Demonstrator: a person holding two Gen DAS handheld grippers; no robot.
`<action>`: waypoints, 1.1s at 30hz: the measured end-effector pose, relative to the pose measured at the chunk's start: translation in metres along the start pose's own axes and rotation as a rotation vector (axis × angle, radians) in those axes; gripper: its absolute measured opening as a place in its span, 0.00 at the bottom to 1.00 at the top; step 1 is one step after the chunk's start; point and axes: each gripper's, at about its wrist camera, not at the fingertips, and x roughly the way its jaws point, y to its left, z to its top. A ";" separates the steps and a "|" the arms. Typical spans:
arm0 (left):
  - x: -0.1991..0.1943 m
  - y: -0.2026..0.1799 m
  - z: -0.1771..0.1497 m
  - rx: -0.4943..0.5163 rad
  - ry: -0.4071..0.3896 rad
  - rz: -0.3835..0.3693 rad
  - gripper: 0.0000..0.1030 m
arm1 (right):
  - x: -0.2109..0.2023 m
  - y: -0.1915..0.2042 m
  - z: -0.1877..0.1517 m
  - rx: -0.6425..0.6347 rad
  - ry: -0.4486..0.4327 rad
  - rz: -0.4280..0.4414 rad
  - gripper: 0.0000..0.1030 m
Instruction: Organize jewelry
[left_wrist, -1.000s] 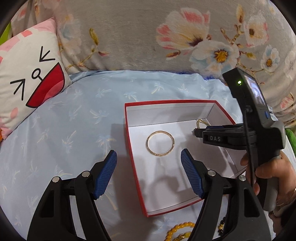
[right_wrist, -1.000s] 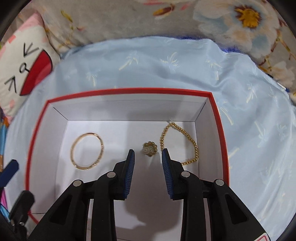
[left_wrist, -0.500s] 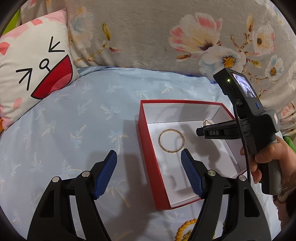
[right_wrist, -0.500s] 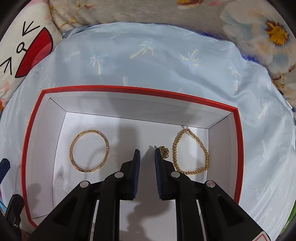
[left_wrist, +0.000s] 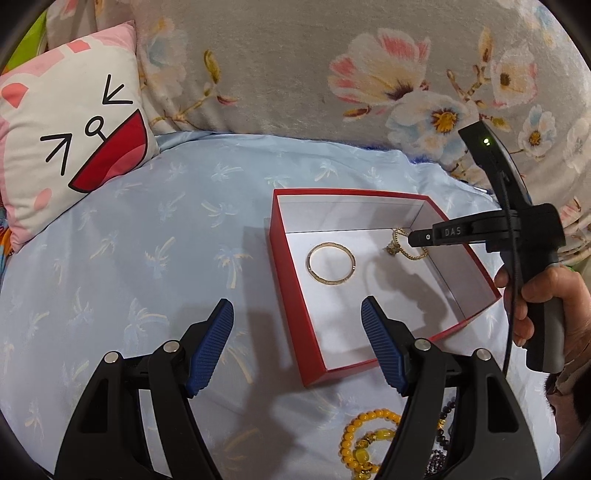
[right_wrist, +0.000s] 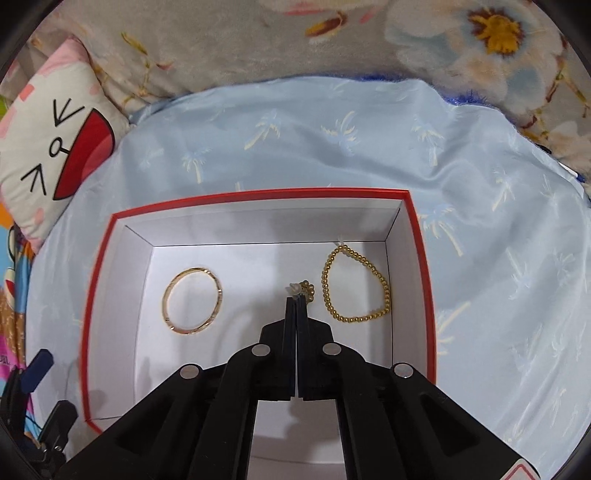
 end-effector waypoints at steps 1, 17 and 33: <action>-0.001 -0.001 0.000 0.000 -0.001 0.000 0.66 | -0.002 0.001 0.000 -0.003 -0.003 0.006 0.01; 0.004 0.005 -0.002 -0.011 0.019 0.022 0.66 | 0.038 0.007 0.017 -0.014 0.078 -0.031 0.06; -0.041 -0.035 -0.043 0.036 0.009 -0.002 0.70 | -0.120 0.003 -0.154 0.016 -0.180 0.116 0.35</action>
